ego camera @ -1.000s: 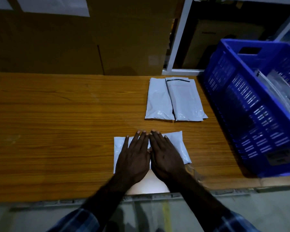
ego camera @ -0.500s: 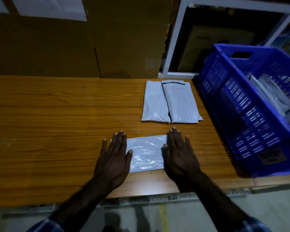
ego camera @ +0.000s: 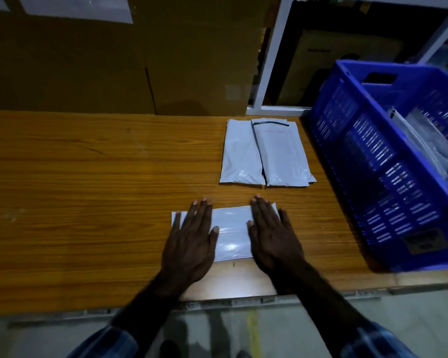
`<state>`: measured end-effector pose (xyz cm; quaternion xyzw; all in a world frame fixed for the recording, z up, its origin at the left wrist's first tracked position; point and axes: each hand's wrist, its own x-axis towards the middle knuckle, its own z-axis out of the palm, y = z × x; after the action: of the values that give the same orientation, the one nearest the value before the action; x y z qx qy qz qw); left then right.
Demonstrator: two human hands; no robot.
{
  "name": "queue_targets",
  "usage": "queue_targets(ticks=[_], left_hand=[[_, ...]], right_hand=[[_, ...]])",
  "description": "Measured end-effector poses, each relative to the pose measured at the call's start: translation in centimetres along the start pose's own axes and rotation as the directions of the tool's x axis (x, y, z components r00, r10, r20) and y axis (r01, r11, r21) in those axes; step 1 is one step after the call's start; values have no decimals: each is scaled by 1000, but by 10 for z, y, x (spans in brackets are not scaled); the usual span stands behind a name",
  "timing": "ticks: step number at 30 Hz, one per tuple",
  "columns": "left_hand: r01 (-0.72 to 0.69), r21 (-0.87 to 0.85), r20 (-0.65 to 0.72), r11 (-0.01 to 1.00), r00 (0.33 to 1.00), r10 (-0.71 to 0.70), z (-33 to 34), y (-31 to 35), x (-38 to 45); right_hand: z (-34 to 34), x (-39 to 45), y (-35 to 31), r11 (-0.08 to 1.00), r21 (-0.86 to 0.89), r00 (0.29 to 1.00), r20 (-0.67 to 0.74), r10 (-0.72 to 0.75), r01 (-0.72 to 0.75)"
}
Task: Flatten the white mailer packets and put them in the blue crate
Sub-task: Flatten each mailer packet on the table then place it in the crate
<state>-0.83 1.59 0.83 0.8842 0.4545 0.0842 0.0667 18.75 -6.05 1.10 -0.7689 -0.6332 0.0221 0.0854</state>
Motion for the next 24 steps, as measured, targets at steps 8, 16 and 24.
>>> queue_targets(ticks=[8, 16, 24], left_hand=[[39, -45, 8, 998, 999, -39, -15, 8, 1], [-45, -14, 63, 999, 997, 46, -3, 5, -9], [-55, -65, 40, 996, 998, 58, -30, -50, -41]], right_hand=[[-9, 0, -17, 997, 37, 998, -2, -64, 64], [-3, -9, 1, 998, 30, 999, 9, -48, 47], [-26, -32, 31, 984, 82, 986, 52, -161, 157]])
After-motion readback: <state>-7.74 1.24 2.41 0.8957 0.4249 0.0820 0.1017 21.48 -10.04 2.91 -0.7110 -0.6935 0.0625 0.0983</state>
